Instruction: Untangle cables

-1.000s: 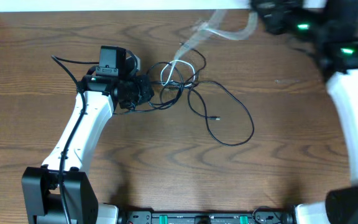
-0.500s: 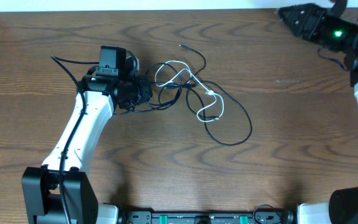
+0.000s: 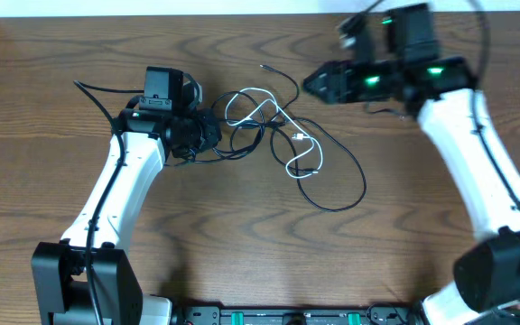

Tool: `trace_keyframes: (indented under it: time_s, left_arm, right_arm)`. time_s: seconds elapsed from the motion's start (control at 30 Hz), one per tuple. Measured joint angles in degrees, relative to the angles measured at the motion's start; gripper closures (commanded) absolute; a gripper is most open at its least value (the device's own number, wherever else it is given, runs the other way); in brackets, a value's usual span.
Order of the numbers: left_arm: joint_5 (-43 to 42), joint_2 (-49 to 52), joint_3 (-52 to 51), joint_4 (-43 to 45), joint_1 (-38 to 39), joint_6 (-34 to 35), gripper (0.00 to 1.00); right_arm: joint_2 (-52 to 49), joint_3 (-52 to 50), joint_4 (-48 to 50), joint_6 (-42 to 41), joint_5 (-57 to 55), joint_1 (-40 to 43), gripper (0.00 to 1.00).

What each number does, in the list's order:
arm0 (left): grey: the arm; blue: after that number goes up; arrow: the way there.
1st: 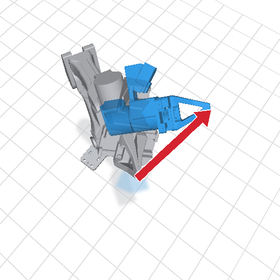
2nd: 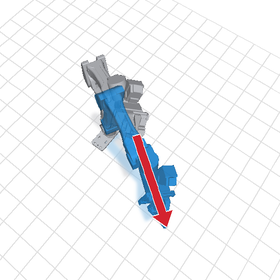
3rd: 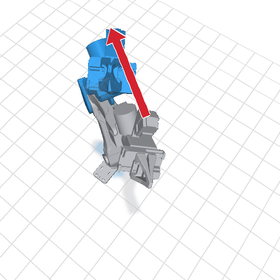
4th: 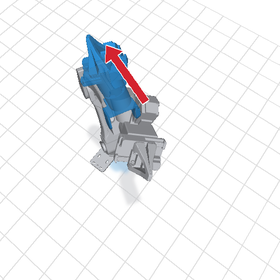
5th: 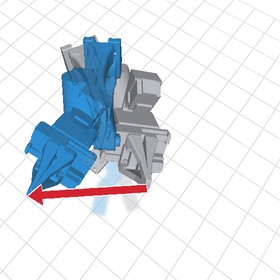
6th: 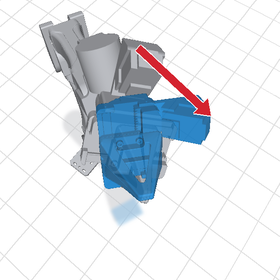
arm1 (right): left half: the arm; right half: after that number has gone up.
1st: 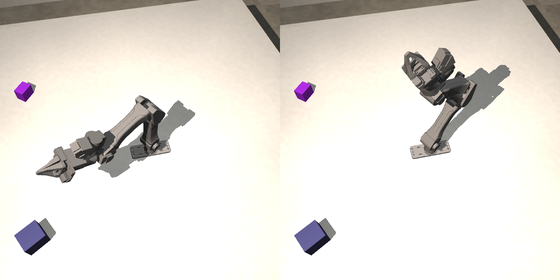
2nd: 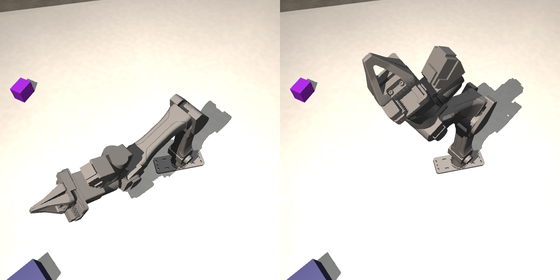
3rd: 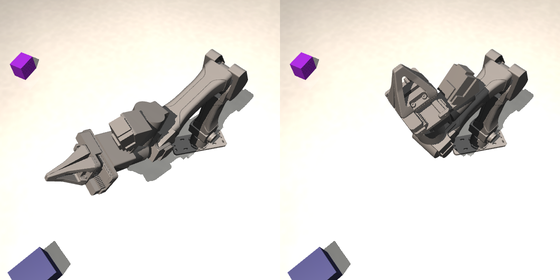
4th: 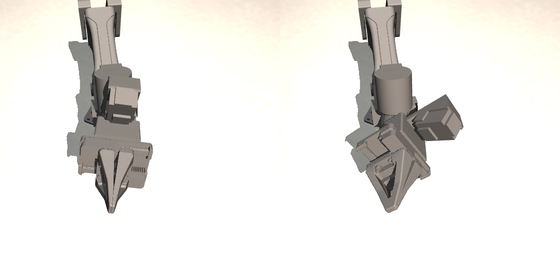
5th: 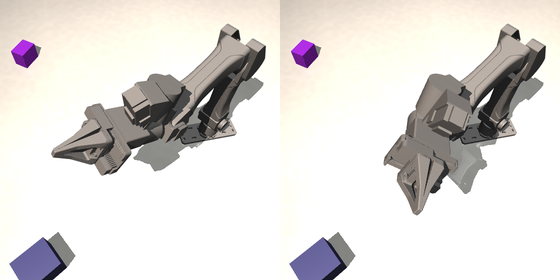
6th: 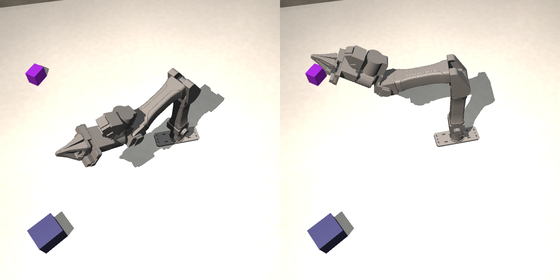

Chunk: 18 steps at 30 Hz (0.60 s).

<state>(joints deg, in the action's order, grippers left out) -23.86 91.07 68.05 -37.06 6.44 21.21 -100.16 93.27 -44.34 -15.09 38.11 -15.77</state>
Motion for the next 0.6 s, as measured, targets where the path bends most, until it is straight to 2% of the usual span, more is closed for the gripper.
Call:
trace_keyframes:
  time_s: [0.27,0.6]
  left_arm:
    - [0.0,0.0,0.0,0.0,0.0,0.0,0.92]
    - [0.0,0.0,0.0,0.0,0.0,0.0,0.93]
  right_arm:
    - [-6.6,0.0,2.7,-3.8,-2.6,-8.7,0.44]
    - [-7.0,0.0,5.5,-11.7,-11.7,-14.7,0.46]
